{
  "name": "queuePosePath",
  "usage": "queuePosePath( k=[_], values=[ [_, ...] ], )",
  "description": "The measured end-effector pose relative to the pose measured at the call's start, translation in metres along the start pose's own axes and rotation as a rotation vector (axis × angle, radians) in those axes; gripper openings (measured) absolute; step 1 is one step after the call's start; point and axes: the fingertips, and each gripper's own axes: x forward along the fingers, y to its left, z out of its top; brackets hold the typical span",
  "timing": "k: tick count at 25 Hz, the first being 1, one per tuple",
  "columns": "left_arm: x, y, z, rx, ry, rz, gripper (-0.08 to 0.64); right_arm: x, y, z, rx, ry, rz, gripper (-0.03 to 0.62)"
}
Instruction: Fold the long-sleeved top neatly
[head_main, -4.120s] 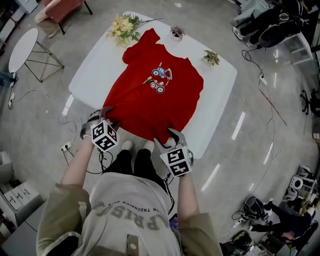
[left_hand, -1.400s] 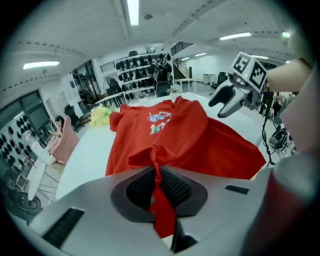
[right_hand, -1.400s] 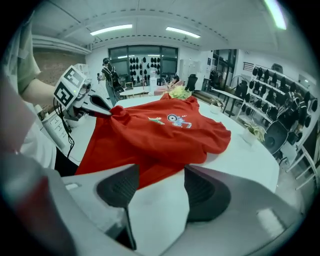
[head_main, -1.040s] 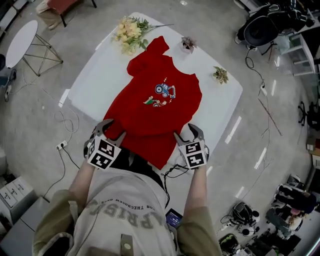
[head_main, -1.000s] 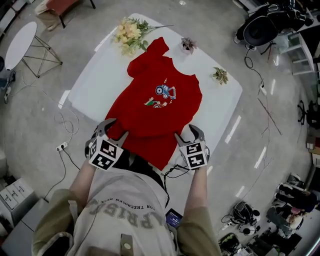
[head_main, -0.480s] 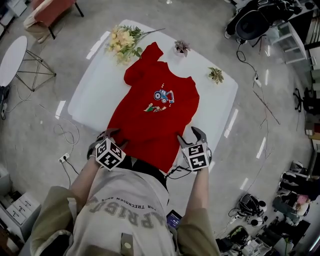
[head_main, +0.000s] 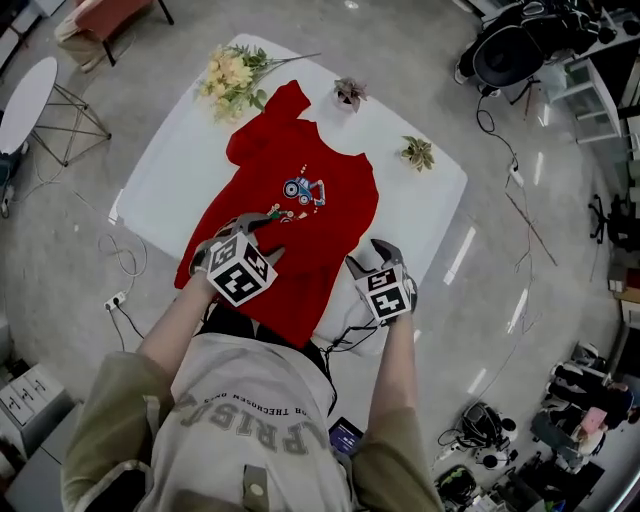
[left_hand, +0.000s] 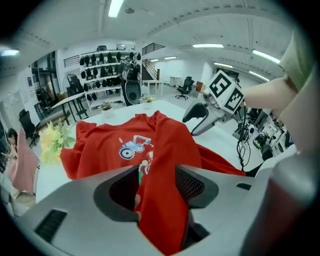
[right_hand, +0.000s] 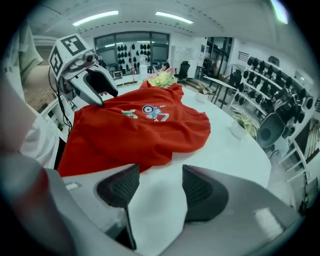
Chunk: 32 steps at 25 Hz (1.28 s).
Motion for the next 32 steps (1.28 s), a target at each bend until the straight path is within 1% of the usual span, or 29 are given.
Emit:
queuePosePath(
  k=[3, 4, 5, 6, 7, 8, 11, 13, 15, 16, 17, 18, 19, 20, 21, 23, 24, 26, 28, 30, 32],
  values=[
    [0.021, -0.009, 0.001, 0.027, 0.065, 0.002, 0.232, 0.014, -0.003, 0.011, -0.065, -0.044, 0.093, 0.266],
    [0.024, -0.012, 0.000, 0.024, 0.076, 0.008, 0.232, 0.018, -0.001, 0.013, -0.092, -0.047, 0.132, 0.245],
    [0.024, -0.014, -0.002, 0.014, 0.083, 0.016, 0.232, 0.019, 0.001, 0.013, -0.120, -0.044, 0.169, 0.182],
    [0.024, -0.016, -0.004, -0.001, 0.087, 0.024, 0.232, 0.019, 0.003, 0.011, -0.141, -0.035, 0.201, 0.106],
    [0.022, -0.017, -0.007, -0.017, 0.090, 0.031, 0.232, 0.015, 0.002, 0.007, -0.149, -0.020, 0.228, 0.051],
    [0.021, -0.018, -0.010, -0.032, 0.092, 0.037, 0.232, 0.009, 0.000, 0.002, -0.139, -0.004, 0.253, 0.020],
    [0.014, -0.024, -0.019, -0.064, 0.092, 0.045, 0.232, -0.013, -0.009, -0.018, -0.046, 0.042, 0.317, 0.018],
    [0.013, -0.031, -0.026, -0.086, 0.093, 0.032, 0.232, -0.019, -0.015, -0.037, 0.011, 0.104, 0.329, 0.018],
    [0.018, -0.040, -0.037, -0.100, 0.110, 0.019, 0.232, -0.014, -0.020, -0.060, 0.032, 0.188, 0.326, 0.019],
    [0.020, -0.044, -0.042, -0.096, 0.126, 0.022, 0.232, -0.012, -0.020, -0.069, 0.025, 0.228, 0.327, 0.021],
    [0.021, -0.046, -0.047, -0.081, 0.140, 0.034, 0.232, -0.013, -0.020, -0.075, 0.009, 0.257, 0.332, 0.045],
    [0.018, -0.048, -0.049, -0.061, 0.147, 0.054, 0.232, -0.017, -0.021, -0.076, -0.006, 0.268, 0.340, 0.149],
    [0.014, -0.050, -0.047, -0.042, 0.142, 0.074, 0.232, -0.024, -0.024, -0.071, -0.009, 0.254, 0.346, 0.274],
    [0.008, -0.052, -0.043, -0.031, 0.125, 0.088, 0.232, -0.029, -0.031, -0.062, 0.007, 0.213, 0.341, 0.324],
    [0.003, -0.056, -0.036, -0.032, 0.101, 0.089, 0.232, -0.032, -0.042, -0.049, 0.039, 0.157, 0.322, 0.327],
    [0.003, -0.073, -0.022, -0.057, 0.052, 0.052, 0.232, -0.026, -0.070, -0.022, 0.123, 0.058, 0.257, 0.325],
    [0.007, -0.083, -0.016, -0.067, 0.036, 0.029, 0.232, -0.018, -0.084, -0.012, 0.158, 0.035, 0.220, 0.325],
    [0.022, -0.099, -0.008, -0.058, 0.032, -0.006, 0.232, 0.003, -0.105, 0.000, 0.191, 0.042, 0.167, 0.322],
    [0.035, -0.110, -0.006, -0.037, 0.051, -0.037, 0.232, 0.020, -0.114, 0.005, 0.198, 0.075, 0.157, 0.293],
    [0.046, -0.117, -0.011, -0.028, 0.092, -0.065, 0.232, 0.028, -0.116, 0.009, 0.212, 0.093, 0.167, 0.184],
    [0.053, -0.120, -0.021, -0.030, 0.146, -0.086, 0.232, 0.029, -0.119, 0.015, 0.223, 0.088, 0.167, 0.069]
  ],
)
